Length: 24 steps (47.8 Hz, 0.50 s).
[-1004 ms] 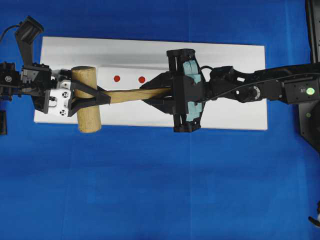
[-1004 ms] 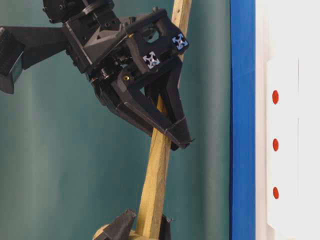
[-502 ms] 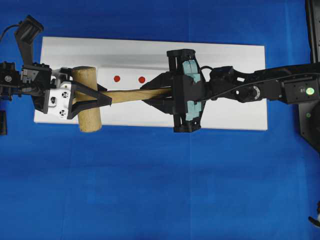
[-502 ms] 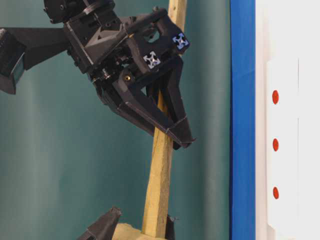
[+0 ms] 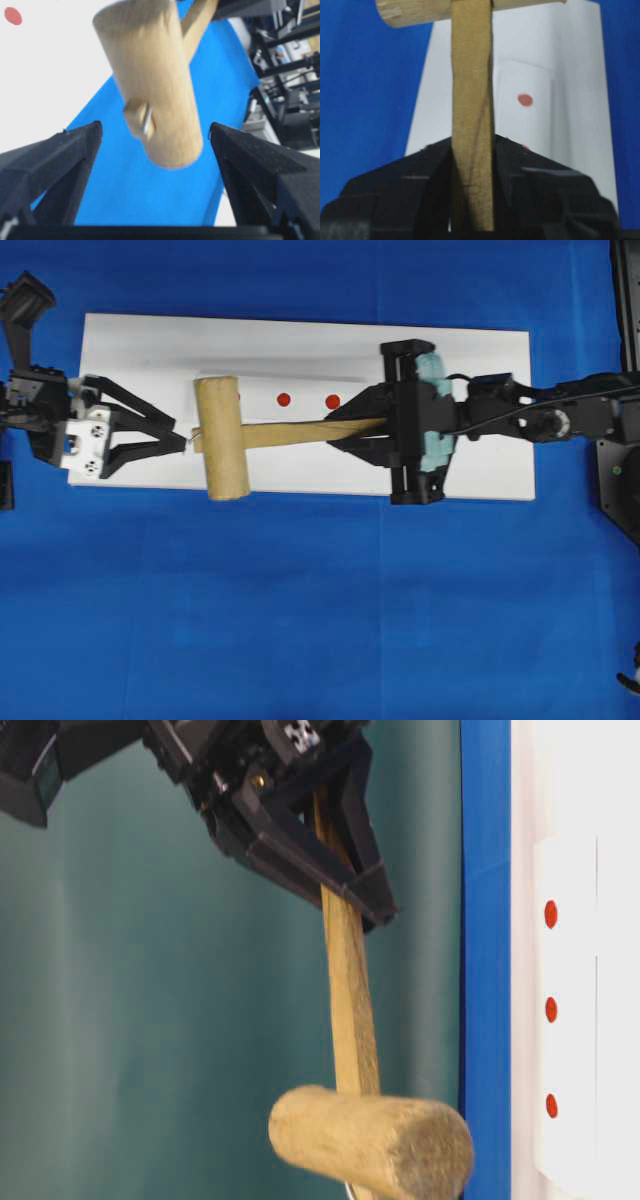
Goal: Hit the mark with a hammer.
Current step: 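Carry the mallet below the board and lower it onto the cloth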
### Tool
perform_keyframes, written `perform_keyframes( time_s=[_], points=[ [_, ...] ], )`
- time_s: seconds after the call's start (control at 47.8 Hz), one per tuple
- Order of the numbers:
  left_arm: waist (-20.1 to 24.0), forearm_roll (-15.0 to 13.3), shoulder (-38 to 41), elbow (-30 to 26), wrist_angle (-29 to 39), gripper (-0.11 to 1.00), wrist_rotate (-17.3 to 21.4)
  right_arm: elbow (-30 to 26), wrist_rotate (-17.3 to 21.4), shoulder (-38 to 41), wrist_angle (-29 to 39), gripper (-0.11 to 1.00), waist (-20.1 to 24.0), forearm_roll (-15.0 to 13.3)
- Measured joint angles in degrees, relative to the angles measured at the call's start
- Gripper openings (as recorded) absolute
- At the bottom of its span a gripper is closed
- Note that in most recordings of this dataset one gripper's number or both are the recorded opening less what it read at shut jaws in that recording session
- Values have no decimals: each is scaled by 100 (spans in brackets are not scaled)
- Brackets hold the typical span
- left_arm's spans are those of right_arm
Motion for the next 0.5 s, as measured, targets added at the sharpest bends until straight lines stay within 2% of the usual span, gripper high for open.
perform_keyframes(
  time_s=[0.335,0.502],
  points=[
    [-9,9,-738,237,246,85,167,185,0,-202,0,8,9,141],
    [0,9,-773,237,255,84,615,185,70,-193,18,8,9,281]
  ],
)
